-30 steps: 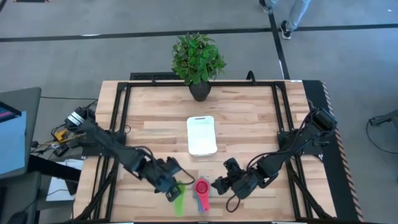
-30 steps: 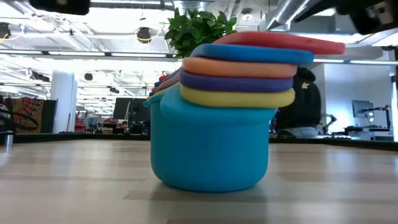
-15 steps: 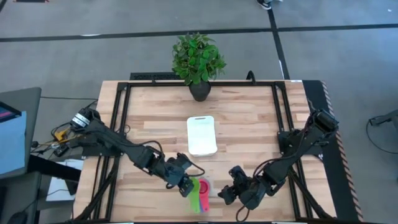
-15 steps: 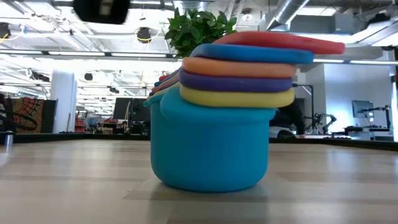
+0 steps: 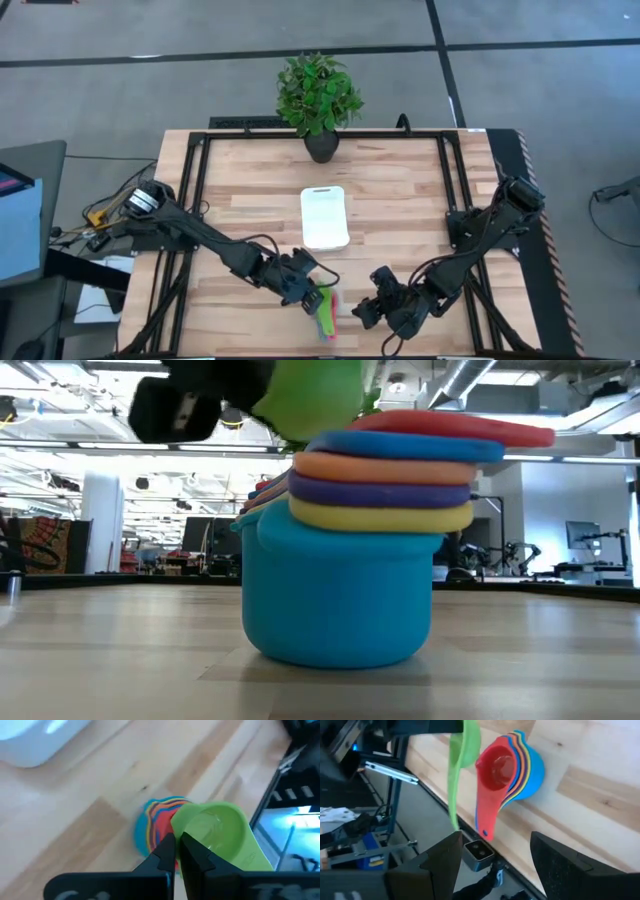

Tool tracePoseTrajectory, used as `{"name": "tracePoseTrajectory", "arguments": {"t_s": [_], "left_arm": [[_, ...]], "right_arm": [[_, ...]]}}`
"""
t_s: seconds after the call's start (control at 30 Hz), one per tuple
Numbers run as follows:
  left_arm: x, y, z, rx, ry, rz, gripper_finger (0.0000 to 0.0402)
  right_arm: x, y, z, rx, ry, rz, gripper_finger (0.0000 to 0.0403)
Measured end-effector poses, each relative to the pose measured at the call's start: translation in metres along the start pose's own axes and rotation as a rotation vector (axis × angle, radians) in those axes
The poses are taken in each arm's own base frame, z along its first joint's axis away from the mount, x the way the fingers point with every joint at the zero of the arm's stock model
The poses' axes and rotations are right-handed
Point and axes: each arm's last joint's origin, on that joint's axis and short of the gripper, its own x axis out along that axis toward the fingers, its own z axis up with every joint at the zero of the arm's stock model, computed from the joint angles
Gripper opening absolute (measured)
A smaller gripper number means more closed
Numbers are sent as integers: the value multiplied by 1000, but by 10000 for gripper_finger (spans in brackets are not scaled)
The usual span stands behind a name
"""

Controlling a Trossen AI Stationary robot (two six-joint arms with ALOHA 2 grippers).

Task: Nest measuring cups in basket
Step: Stack the green measuring cup on top of the pink measuring cup

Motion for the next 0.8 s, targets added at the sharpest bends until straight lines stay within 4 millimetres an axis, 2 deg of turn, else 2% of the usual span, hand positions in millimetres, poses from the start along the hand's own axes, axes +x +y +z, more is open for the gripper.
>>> {"name": "tracePoseTrajectory", "arguments": {"t_s": [0.33, 0.5, 0.8], "left_arm": [[22, 0, -9, -21, 60, -36, 0], [30, 7, -14, -48, 103, 19, 1], [29, 7, -14, -41, 98, 19, 59]], "right_arm": [[0, -3, 0, -16, 1, -31, 260], [0, -3, 1, -16, 8, -36, 260], [0, -3, 1, 3, 18, -36, 260]]}}
